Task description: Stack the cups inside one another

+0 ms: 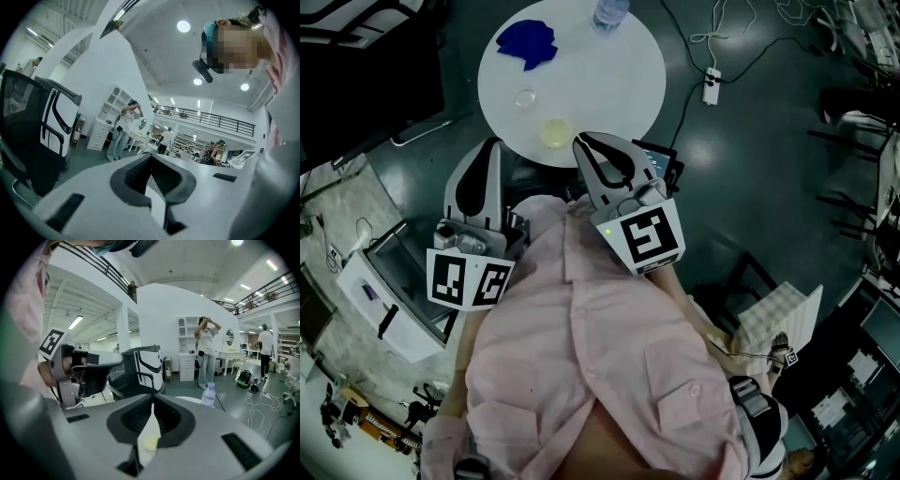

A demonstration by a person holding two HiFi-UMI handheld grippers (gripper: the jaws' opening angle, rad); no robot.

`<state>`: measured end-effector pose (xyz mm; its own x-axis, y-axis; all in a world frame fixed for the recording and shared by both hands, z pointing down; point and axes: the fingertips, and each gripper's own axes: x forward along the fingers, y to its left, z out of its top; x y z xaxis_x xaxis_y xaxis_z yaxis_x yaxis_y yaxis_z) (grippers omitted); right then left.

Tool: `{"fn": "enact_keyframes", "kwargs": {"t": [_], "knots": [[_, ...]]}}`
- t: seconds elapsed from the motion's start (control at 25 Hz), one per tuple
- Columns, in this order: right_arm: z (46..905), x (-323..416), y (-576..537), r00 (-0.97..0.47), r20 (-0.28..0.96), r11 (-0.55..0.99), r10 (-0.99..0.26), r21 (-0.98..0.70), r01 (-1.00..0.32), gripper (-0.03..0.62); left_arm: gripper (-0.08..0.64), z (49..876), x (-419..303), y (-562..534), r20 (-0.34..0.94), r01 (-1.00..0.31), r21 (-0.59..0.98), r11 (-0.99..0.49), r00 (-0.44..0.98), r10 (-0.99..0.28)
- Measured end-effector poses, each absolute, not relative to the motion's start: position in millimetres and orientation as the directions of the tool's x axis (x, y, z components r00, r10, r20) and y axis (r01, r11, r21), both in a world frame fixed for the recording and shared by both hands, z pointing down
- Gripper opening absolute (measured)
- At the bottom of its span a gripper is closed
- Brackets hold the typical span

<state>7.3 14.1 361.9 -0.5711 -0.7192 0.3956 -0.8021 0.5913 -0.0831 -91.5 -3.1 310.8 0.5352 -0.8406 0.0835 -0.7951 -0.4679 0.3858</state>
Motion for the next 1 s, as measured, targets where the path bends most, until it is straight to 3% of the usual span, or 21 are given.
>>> {"fn": "enact_keyframes", "kwargs": {"t": [1.0], "knots": [[363.6,8.0,20.6,-0.57,0.402,0.592,-0.716,-0.083,-0.802,0.037,0.009,308.4,-90.2,5.0,0.072,-0.794,0.381,-0.474,0.536,-0.841]]}}
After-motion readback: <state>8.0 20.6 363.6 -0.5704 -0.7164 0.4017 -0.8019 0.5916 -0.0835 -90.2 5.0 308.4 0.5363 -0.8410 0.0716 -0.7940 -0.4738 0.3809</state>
